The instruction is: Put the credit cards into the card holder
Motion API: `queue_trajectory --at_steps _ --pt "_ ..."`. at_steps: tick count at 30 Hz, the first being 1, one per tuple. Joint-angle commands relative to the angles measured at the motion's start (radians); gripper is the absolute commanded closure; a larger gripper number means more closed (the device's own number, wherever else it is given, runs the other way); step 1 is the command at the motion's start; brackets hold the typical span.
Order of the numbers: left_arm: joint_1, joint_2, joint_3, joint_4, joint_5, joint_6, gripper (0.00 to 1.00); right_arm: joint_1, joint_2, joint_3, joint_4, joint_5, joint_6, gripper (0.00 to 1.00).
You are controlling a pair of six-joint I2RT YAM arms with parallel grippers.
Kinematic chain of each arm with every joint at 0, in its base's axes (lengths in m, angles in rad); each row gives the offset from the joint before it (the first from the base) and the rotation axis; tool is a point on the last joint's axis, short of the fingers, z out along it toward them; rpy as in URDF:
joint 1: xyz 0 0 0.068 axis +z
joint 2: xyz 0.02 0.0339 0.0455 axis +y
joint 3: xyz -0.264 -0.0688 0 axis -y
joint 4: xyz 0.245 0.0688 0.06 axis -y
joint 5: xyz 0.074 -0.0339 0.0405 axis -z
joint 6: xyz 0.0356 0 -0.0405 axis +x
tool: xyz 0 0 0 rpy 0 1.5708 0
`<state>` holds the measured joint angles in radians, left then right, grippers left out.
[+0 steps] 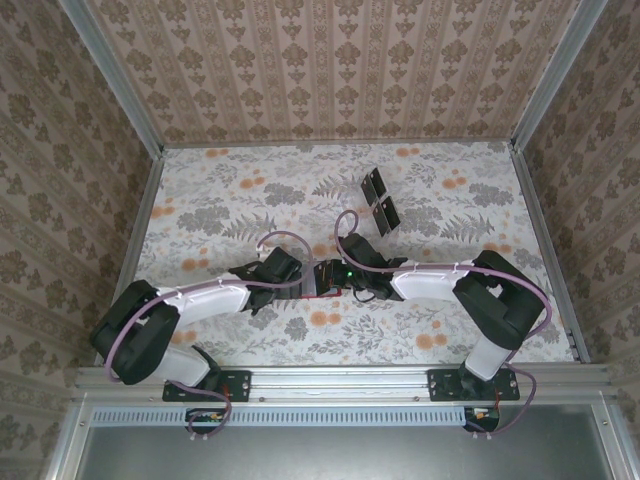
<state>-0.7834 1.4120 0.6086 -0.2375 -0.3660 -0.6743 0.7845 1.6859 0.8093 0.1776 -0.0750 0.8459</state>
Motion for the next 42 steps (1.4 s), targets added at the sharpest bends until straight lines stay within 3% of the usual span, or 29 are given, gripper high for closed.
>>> queue_trajectory --at_steps 1,17,27,42 --pt "0.015 0.018 0.003 -0.073 -0.048 -0.024 0.0 0.002 0.018 -0.022 -0.015 0.035 0.016 1.0" --pt "0.016 -0.027 -0.064 -0.062 -0.018 -0.099 0.0 -0.018 -0.006 -0.021 0.05 -0.011 0.048 1.0" --pt "0.004 -0.032 -0.08 -0.054 -0.01 -0.125 0.0 -0.034 -0.04 -0.065 0.244 -0.034 0.099 1.0" --pt "0.0 -0.027 -0.093 -0.052 -0.016 -0.131 0.0 -0.034 0.091 -0.156 0.603 -0.02 0.166 1.0"
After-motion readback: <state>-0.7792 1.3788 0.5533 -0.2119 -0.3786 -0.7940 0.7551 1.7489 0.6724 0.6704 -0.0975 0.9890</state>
